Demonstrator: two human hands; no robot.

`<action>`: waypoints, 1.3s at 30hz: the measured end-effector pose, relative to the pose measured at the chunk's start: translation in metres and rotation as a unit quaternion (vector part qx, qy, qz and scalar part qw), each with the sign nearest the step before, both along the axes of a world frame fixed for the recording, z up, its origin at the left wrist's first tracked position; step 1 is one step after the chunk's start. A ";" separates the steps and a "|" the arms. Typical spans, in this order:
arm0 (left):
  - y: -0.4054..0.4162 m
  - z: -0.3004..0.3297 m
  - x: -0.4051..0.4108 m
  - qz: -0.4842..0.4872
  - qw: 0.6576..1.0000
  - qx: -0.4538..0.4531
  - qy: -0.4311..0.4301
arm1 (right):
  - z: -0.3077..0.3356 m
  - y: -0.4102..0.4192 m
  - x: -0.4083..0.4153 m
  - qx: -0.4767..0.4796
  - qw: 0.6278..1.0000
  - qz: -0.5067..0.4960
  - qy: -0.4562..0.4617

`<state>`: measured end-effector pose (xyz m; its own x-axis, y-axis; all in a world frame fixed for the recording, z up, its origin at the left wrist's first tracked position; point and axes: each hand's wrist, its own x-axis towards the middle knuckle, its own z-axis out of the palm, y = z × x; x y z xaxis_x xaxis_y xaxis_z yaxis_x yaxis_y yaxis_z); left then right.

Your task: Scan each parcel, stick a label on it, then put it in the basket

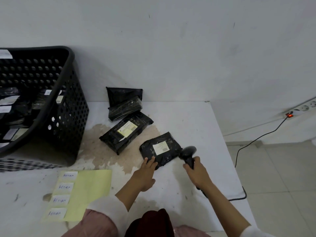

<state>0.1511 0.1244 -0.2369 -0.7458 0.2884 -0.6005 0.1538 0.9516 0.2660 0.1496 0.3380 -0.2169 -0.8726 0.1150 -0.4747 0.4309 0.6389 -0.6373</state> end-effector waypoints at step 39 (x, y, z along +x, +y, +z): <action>-0.287 -0.045 0.148 0.343 0.928 0.113 0.096 | -0.050 -0.320 0.136 -0.030 0.924 0.357 0.137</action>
